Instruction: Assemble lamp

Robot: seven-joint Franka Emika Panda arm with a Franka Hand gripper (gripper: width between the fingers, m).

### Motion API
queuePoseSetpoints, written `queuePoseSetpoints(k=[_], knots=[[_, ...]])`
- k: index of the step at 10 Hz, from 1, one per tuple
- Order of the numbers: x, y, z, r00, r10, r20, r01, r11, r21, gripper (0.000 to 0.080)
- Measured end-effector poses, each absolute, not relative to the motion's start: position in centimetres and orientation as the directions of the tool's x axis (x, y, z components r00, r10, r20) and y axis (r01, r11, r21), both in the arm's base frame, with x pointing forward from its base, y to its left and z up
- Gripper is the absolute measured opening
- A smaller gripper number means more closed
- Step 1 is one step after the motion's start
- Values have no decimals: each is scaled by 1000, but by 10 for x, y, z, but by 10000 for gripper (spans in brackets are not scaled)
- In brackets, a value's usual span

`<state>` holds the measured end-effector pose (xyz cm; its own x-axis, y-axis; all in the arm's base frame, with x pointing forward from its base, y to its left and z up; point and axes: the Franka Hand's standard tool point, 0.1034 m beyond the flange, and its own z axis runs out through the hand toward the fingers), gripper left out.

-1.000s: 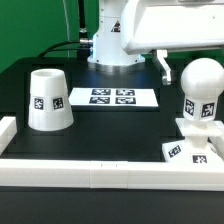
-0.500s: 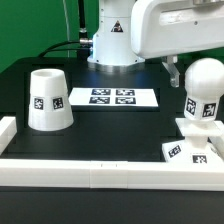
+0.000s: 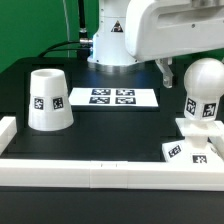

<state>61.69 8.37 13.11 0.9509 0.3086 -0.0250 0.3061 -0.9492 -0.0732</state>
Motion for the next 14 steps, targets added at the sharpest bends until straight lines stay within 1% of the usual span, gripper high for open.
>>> queuePoseSetpoints(k=[2, 4, 5, 6, 11, 12, 14], knots=[[624, 84, 135, 951, 307, -24, 304, -950, -75, 699], [628, 88, 132, 948, 317, -18, 315, -946, -81, 699], [628, 86, 130, 936, 351, -20, 348, -934, -83, 671], [627, 85, 129, 931, 365, -21, 362, -928, -84, 575], [627, 85, 129, 939, 342, -22, 340, -937, -84, 576], [626, 85, 129, 969, 247, -26, 244, -965, -93, 576], [625, 86, 128, 999, -35, -28, -38, -995, -89, 577]])
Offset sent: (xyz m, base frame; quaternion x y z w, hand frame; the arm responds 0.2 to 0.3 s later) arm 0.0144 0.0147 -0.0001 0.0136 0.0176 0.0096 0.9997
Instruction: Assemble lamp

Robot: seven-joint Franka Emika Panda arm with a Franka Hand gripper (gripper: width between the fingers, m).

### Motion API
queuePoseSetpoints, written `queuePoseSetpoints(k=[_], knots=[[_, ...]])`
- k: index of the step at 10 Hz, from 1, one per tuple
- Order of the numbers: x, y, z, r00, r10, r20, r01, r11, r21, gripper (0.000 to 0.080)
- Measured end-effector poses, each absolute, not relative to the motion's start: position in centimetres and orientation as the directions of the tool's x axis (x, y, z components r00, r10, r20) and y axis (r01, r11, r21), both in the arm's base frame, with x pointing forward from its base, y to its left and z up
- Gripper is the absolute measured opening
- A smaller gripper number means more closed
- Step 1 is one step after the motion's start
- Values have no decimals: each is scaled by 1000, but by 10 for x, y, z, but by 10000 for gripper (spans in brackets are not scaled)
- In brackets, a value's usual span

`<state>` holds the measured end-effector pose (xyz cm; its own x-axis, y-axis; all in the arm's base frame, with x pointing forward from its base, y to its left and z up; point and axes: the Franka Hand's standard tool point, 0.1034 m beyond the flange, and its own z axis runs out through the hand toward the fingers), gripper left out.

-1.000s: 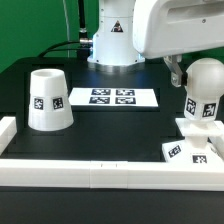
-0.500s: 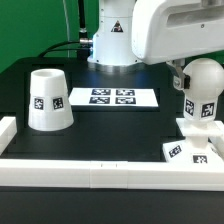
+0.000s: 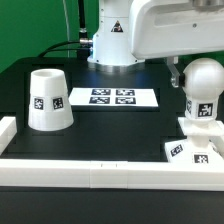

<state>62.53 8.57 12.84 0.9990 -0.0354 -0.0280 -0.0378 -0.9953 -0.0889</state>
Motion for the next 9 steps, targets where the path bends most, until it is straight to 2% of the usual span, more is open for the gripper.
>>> queuePoseSetpoints(k=[4, 6, 9], knots=[[627, 84, 128, 895, -445, -40, -447, -891, -82, 577], [628, 82, 127, 768, -636, -68, -640, -764, -84, 577], [630, 80, 127, 600, -790, -125, -800, -591, -101, 577]])
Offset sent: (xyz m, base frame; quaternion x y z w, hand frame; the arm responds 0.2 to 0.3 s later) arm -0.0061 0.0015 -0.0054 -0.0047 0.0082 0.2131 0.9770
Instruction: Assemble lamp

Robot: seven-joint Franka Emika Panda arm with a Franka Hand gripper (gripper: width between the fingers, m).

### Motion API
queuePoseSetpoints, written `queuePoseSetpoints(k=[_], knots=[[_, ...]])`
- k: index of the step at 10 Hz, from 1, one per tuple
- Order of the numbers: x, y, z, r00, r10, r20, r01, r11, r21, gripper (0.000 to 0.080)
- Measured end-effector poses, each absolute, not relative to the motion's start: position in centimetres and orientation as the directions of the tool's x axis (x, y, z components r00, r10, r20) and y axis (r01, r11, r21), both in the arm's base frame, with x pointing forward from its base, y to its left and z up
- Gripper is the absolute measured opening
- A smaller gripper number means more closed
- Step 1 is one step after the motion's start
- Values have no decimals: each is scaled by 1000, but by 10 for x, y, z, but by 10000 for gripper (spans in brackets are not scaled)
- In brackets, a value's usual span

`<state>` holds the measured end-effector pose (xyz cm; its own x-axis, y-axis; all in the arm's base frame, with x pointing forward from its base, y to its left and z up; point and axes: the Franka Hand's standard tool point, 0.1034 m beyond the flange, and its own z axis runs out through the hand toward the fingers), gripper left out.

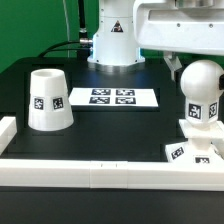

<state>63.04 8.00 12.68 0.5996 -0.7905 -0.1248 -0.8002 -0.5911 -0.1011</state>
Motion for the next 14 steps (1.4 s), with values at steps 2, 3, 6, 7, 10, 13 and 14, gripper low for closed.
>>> queuePoseSetpoints(k=[2, 3, 6, 7, 10, 13, 14], knots=[[630, 84, 127, 470, -870, -149, -883, -462, -86, 577], [630, 85, 127, 429, -890, -153, -903, -422, -78, 577], [629, 87, 126, 484, -862, -149, -875, -477, -84, 672], [627, 88, 126, 530, -835, -148, -848, -523, -86, 691], [627, 87, 125, 774, -624, -113, -634, -763, -128, 697], [627, 87, 125, 898, -432, -81, -439, -886, -149, 698], [627, 86, 125, 949, -310, -57, -315, -937, -147, 698]])
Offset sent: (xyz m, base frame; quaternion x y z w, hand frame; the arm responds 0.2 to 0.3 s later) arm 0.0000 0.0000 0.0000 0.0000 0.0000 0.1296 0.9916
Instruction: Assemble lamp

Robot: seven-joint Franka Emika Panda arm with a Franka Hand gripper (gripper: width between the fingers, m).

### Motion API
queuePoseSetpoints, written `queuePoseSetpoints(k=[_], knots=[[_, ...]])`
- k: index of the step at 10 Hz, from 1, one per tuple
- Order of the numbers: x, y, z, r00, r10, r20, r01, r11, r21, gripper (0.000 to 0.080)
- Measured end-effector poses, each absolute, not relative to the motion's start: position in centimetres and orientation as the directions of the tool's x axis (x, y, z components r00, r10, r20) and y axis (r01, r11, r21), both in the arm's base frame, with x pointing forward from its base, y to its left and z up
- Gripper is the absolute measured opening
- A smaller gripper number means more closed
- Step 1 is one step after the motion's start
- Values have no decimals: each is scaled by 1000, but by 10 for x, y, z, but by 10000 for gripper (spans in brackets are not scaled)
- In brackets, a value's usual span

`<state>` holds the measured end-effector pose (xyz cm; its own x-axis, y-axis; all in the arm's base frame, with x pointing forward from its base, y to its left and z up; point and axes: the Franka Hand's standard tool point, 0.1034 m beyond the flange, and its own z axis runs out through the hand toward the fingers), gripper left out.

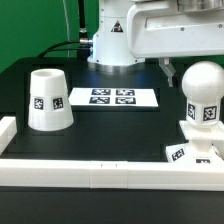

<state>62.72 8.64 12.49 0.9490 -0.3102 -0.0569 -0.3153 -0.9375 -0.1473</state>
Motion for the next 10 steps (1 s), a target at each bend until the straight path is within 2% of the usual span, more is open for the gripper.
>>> queuePoseSetpoints(k=[3, 5, 8, 9, 10], knots=[[629, 87, 126, 998, 62, 5, 62, -994, -95, 698], [629, 86, 126, 984, 175, 15, 176, -980, -93, 698], [629, 85, 125, 929, 370, 32, 371, -924, -88, 698], [629, 84, 125, 893, 448, 38, 449, -890, -77, 698], [630, 86, 125, 811, 584, 48, 586, -809, -48, 698]])
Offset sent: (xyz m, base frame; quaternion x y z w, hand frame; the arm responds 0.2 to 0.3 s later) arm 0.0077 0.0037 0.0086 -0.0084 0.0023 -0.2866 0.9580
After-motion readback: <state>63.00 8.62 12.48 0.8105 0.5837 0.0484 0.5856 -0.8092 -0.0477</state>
